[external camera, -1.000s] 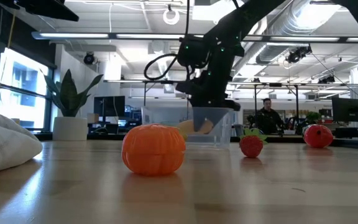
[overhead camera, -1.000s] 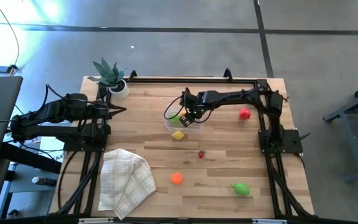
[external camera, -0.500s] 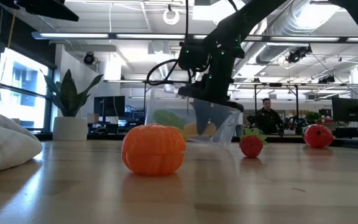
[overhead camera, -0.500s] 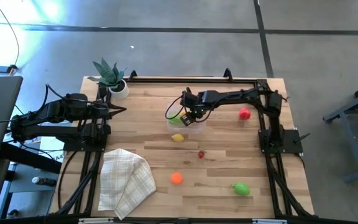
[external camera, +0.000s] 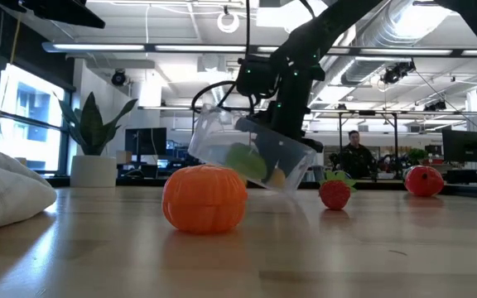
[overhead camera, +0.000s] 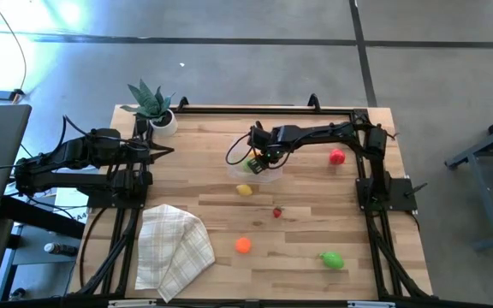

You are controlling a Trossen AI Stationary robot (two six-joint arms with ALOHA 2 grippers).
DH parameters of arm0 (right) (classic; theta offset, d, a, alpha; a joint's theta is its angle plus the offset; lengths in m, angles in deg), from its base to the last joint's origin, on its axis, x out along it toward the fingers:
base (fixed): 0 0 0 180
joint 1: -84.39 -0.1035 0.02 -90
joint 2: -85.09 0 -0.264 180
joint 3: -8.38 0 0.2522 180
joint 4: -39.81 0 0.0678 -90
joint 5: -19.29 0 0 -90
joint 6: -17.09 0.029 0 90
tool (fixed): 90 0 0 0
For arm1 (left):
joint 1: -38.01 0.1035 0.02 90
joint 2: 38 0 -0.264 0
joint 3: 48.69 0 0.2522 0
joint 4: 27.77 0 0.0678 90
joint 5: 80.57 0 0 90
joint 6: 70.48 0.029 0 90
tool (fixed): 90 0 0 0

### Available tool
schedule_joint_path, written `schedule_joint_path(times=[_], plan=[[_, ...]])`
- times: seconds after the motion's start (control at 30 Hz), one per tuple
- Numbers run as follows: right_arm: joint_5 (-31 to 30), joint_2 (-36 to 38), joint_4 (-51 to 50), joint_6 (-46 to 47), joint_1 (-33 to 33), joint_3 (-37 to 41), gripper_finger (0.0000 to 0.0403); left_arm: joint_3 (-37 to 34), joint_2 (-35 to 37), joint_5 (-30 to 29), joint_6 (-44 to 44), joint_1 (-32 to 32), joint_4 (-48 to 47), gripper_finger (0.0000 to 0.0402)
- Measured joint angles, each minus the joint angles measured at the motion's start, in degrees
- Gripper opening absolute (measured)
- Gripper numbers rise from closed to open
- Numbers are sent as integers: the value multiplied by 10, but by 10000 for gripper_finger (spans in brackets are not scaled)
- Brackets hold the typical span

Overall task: Pick and placing Produce into tupperware
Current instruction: Put the banana into the transparent bin

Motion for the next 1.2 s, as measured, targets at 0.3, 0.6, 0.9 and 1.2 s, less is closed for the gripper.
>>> schedule_joint_path(times=[0.3,0.6,0.9,1.2], plan=[[2,1,-1,0,0,0,145,0,0,0,0,0,0,1],[3,1,-2,0,0,0,161,0,0,0,0,0,0,1],[3,2,-2,0,0,0,174,0,0,0,0,0,0,1],[-4,7,-16,-2,0,-18,174,0,0,0,0,0,0,1]])
